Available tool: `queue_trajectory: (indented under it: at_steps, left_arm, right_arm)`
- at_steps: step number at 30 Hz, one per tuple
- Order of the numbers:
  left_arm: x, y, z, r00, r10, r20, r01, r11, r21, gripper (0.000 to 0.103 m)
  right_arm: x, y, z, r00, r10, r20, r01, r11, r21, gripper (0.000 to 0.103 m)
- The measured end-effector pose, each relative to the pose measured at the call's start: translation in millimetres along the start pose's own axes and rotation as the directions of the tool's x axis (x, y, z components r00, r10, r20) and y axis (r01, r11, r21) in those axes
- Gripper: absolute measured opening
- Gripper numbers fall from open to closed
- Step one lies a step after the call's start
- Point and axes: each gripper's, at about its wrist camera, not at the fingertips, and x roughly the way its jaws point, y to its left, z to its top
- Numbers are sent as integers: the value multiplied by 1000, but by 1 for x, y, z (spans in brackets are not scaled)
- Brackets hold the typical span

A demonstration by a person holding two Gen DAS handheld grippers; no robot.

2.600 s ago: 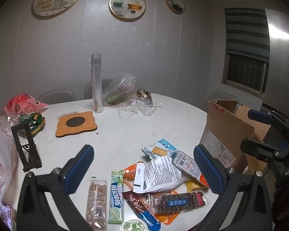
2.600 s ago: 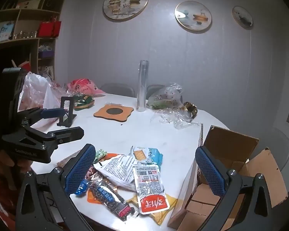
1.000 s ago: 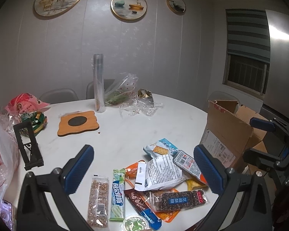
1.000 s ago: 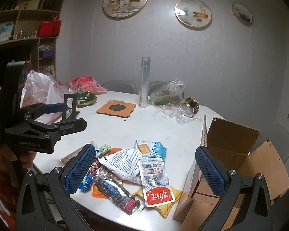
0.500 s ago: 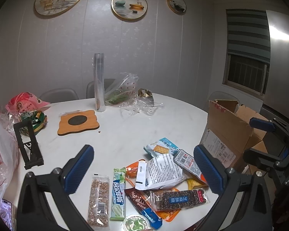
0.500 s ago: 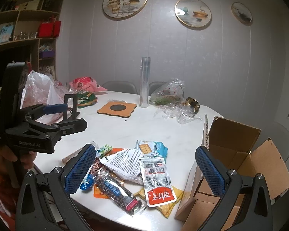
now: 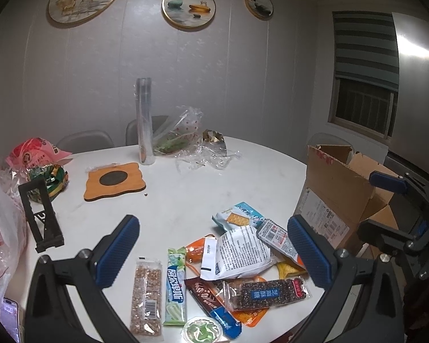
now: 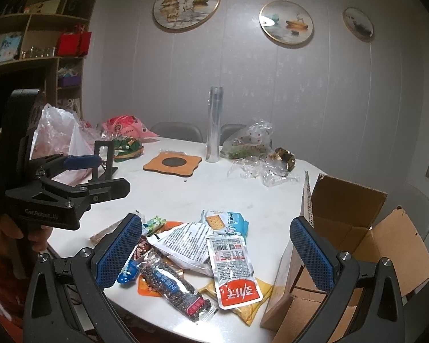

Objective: Organize snacks
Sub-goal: 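Grasp the clear nut bar with the left gripper while the right gripper grasps the green jelly cup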

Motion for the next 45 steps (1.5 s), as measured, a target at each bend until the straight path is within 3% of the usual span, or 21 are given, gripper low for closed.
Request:
queue_trajectory:
  at_steps: [9,15,19,22,27,33,37,40,43,45]
  left_arm:
    - [-3,28,-4,1000,-3,-9,2,1000,-25,102]
    - [4,62,-22,999,-2,-53,-2,998,-63,102]
    - [15,85,-42,993,36,-110,-46,995,-89,102]
    - [25,100,-59,986,58,-159,-74,992,-98,102]
    - [37,114,-86,977,28,-213,-57,990,-132,102]
    - [42,112,-103,968,-13,-249,-24,989,-146,101]
    - [46,105,-110,962,-26,-272,-8,992,-123,94]
    - [49,104,-116,956,-29,-292,-6,993,-117,84]
    - [52,103,-120,950,-24,-310,-12,994,-112,79]
    - [53,104,-123,947,-27,-319,-9,994,-112,76]
  right_arm:
    - [6,40,7,999,47,-11,-48,992,-121,102]
    - [44,66,-3,986,118,-118,-132,985,-113,72]
    - [73,80,-17,960,180,-214,-198,978,-64,50]
    - [94,92,-31,937,221,-271,-236,971,-24,42]
    - [116,104,-50,916,246,-318,-254,967,18,29]
    - [123,114,-62,895,305,-325,-299,952,70,27]
    - [123,127,-68,884,338,-322,-342,939,47,28]
    - [123,138,-73,885,338,-320,-351,936,18,29]
    - [124,143,-75,893,323,-314,-340,940,-2,40]
    - [122,145,-76,896,322,-306,-341,940,-9,42]
